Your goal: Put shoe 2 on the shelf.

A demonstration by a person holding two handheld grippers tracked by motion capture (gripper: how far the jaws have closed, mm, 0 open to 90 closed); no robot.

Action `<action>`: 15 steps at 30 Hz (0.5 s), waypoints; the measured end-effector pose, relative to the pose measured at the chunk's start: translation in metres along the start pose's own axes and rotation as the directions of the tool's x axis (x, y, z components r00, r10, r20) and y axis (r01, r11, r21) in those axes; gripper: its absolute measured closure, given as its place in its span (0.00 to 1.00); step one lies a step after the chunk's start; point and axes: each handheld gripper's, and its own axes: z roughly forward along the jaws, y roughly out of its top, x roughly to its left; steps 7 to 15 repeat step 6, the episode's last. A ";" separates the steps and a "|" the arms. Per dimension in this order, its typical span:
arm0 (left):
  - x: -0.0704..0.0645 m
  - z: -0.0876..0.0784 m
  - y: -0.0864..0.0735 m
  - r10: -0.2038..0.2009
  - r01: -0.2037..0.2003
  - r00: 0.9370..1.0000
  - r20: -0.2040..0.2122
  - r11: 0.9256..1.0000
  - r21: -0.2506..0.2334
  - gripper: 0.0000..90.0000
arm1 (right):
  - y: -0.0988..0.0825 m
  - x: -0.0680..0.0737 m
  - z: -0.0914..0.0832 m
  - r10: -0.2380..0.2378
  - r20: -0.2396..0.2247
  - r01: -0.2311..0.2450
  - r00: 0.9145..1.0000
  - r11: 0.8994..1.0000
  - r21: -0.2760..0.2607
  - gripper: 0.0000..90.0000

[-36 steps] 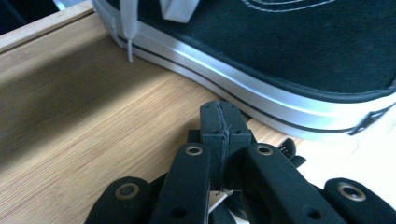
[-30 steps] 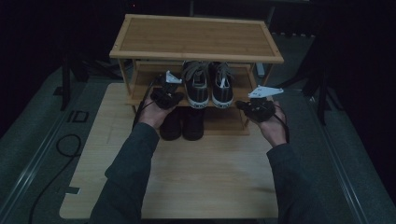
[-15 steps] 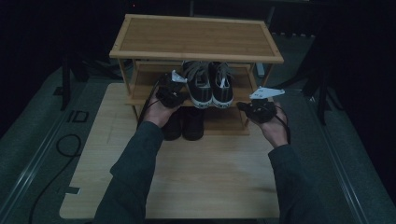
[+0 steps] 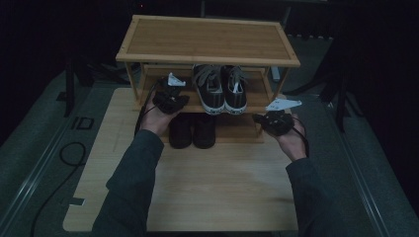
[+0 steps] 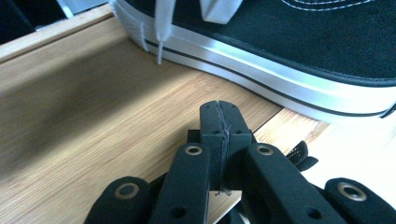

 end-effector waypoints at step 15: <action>0.006 -0.005 -0.004 -0.004 0.004 1.000 -0.022 1.000 0.006 0.99 | -0.006 -0.001 -0.001 0.012 0.000 -0.012 1.000 1.000 0.010 0.99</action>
